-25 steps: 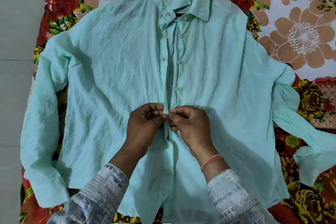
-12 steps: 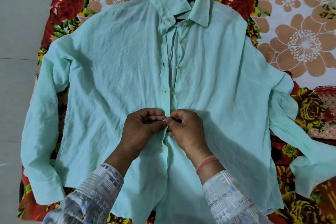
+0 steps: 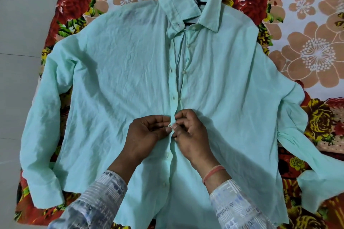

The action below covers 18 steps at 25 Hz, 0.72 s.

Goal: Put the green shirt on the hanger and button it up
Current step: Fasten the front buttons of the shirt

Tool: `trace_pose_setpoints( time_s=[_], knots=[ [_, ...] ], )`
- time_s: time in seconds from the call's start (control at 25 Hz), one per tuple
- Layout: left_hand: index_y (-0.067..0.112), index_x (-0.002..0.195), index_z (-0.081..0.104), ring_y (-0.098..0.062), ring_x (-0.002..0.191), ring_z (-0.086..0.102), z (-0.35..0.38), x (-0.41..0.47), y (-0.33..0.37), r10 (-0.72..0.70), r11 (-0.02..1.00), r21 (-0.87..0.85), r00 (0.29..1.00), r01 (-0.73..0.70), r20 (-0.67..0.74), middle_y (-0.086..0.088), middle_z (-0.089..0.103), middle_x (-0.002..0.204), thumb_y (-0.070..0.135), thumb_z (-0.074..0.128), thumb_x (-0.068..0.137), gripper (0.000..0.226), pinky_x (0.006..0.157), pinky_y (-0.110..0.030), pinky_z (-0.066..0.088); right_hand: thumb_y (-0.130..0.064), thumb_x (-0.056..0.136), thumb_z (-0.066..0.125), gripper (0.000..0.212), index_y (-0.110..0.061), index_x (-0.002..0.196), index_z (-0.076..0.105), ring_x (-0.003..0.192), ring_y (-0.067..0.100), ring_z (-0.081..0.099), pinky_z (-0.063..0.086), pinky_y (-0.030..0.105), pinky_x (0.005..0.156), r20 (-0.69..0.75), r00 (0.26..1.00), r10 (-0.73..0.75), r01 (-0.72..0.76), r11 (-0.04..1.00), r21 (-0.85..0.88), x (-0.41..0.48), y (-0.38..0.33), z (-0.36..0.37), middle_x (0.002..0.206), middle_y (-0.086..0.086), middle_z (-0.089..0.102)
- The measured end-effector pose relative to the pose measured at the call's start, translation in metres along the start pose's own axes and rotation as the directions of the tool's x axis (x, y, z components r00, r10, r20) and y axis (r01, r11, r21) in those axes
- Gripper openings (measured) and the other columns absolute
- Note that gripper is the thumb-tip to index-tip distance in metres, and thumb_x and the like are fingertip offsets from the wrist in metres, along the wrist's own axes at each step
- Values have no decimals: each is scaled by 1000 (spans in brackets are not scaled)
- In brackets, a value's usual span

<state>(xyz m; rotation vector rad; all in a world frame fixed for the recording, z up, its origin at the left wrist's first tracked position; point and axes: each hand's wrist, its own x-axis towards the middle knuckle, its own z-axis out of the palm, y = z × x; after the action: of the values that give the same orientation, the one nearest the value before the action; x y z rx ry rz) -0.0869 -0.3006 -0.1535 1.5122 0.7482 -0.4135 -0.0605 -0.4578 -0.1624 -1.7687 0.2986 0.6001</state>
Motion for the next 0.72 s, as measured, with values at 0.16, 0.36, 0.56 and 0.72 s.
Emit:
trace_pose_setpoints(
  time_s=[0.16,0.36,0.56,0.72],
  knots=[
    [8,112,83,-29,99,82,-2,1,3,-30,998,-59,999,31,13,-10,85,100,-7,78,92,26,90,-35,66,-5,99,66,22,-24,102,55,62,8,68,60,40,73,-16,1000,27,-27,1000,5,1,0,1,82,-5,77],
    [5,96,78,-25,79,79,-2,4,15,-75,986,-149,997,73,-5,-11,78,84,-11,80,88,18,72,-30,66,-7,98,64,25,-29,100,51,67,13,66,58,41,74,11,994,-106,106,973,-204,2,-2,2,78,-7,71],
    [7,95,80,-34,78,81,4,8,16,-75,994,-90,994,69,-73,-18,81,89,-4,83,88,12,76,-42,69,-7,96,62,25,-28,105,52,72,6,65,56,37,69,-24,969,-244,218,902,-372,-5,-2,5,79,-18,64],
    [10,99,79,-26,78,79,1,6,14,-74,992,-105,997,71,-26,-13,82,89,2,81,93,10,80,-41,67,-4,95,66,27,-24,103,49,64,2,59,46,25,64,-141,971,-191,142,942,-303,-6,-1,15,71,-15,63]
  ],
)
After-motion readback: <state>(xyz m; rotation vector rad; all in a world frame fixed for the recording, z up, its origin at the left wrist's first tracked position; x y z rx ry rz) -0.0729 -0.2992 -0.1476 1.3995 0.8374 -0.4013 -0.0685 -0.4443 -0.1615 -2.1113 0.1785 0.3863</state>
